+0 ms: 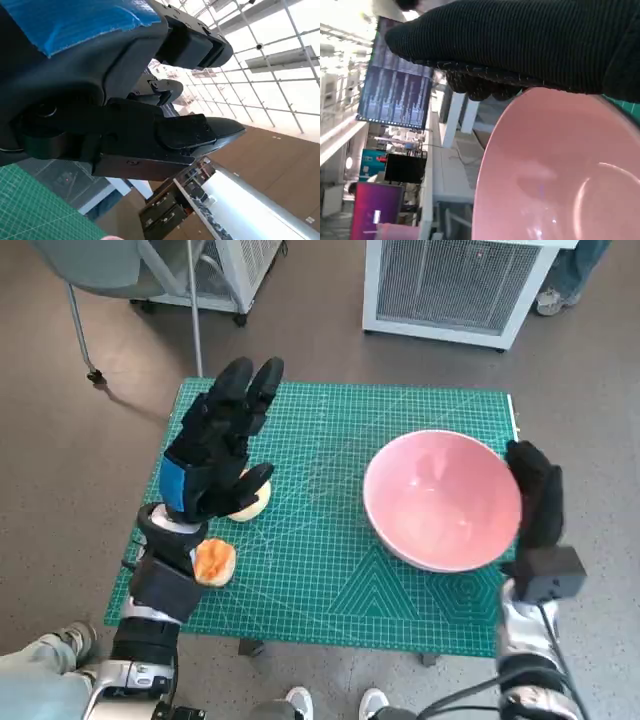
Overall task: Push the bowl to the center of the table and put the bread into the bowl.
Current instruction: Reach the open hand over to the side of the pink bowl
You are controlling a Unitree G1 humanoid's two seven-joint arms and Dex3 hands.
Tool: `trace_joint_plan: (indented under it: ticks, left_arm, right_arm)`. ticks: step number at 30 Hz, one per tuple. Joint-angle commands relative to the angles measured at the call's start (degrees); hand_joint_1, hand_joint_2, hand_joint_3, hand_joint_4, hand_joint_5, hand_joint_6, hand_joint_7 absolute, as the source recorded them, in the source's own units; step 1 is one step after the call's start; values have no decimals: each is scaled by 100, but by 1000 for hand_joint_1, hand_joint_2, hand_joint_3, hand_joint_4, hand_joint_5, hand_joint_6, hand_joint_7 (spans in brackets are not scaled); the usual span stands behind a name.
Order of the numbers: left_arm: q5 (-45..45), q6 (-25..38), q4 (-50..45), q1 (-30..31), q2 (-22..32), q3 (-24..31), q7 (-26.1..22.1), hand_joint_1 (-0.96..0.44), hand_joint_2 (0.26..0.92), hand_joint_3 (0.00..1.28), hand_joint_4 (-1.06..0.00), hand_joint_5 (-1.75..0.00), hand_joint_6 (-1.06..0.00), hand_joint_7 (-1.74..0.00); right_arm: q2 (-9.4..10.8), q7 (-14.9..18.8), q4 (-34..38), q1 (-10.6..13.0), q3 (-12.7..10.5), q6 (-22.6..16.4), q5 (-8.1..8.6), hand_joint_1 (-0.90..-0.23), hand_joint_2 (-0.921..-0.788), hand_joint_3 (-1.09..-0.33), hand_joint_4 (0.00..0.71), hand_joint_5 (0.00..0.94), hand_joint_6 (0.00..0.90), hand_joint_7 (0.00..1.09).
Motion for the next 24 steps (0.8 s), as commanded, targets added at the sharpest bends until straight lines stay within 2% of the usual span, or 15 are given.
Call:
trace_joint_plan:
  ticks: [1,7,15,20,24]
  left_arm:
    - [-92,80,-167,99,92,60,-43,-237,921,317,-271,-1,-403,-7]
    - [-97,99,-228,172,174,127,-56,-238,921,316,-271,-1,-403,-6]
    - [-74,207,-372,261,234,185,-39,-247,921,312,-271,-1,-408,-8]
    - [-30,266,-446,304,238,192,-7,-251,921,311,-271,0,-408,-7]
    - [-3,322,-540,343,231,203,9,-254,921,312,-271,0,-408,-7]
  right_arm:
    - [227,282,298,-227,-27,229,240,-574,-921,-918,182,1,0,550]
    - [446,618,565,-644,-171,442,547,-576,-921,-913,182,1,3,544]
    - [641,852,827,-1122,-349,728,823,-560,-921,-905,203,7,26,506]
    - [756,900,989,-1390,-486,933,951,-560,-921,-894,209,6,46,485]
    - [844,825,1076,-1567,-533,1098,958,-571,-921,-878,208,5,60,484]
